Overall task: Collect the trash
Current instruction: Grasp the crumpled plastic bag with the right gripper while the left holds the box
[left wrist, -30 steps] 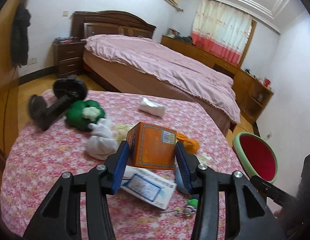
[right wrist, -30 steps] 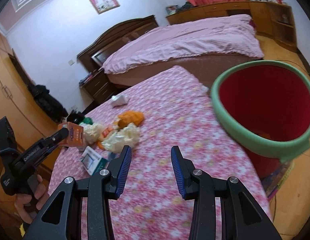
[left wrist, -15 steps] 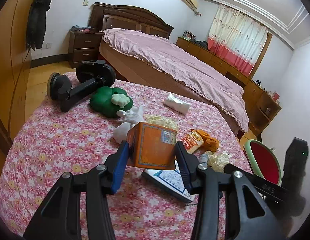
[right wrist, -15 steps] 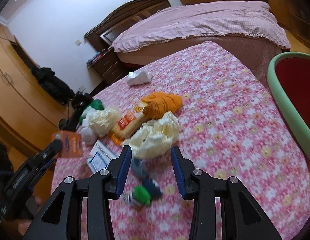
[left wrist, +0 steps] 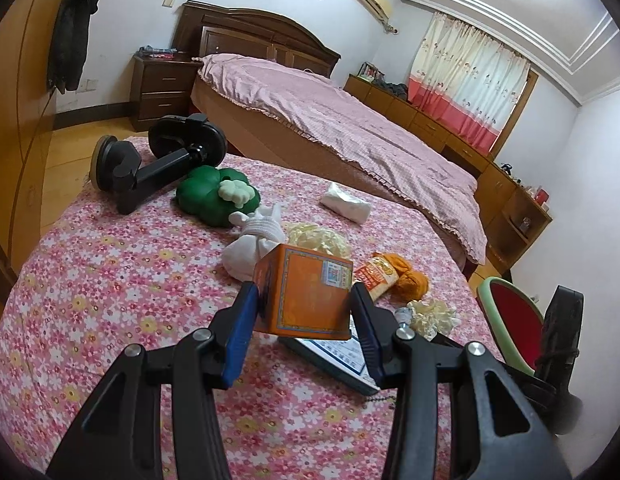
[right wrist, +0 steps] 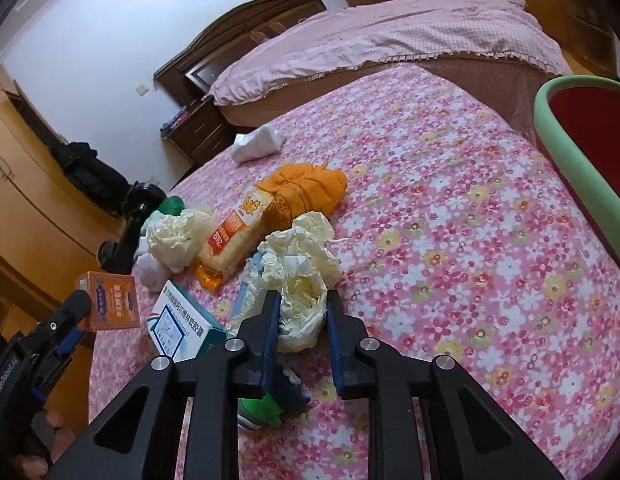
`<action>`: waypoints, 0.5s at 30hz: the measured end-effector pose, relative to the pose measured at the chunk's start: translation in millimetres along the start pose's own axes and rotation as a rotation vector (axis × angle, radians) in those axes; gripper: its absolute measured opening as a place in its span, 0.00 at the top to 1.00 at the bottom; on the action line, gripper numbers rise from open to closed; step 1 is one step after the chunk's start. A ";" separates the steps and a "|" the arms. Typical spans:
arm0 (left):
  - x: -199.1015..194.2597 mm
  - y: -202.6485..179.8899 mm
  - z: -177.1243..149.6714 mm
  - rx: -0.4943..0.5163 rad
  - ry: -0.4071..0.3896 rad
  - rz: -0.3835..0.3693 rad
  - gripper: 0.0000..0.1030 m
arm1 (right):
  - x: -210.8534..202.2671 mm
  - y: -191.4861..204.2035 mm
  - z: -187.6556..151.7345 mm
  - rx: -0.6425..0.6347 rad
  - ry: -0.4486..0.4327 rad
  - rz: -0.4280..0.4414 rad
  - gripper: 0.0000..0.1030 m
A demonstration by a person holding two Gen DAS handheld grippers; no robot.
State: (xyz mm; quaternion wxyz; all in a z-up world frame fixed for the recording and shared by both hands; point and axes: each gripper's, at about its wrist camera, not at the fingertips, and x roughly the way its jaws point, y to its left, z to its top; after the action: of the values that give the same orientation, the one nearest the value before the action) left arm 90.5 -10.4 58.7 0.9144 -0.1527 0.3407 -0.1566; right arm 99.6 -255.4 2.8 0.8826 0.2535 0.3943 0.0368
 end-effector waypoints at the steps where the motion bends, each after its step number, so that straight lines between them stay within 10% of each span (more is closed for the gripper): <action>1: -1.5 -1.3 -0.1 0.001 0.000 -0.003 0.54 | -2.1 -0.8 0.0 0.005 -0.005 0.001 0.80; 15: -27.5 -25.3 -8.4 0.021 -0.012 -0.055 0.54 | -71.5 -22.2 -11.2 0.036 -0.124 -0.047 0.80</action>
State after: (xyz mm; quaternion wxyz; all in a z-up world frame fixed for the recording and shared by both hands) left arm 60.5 -23.9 78.2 0.9132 -0.1535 0.3294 -0.1845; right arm 39.6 -289.0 34.3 0.9013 0.2616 0.3453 -0.0070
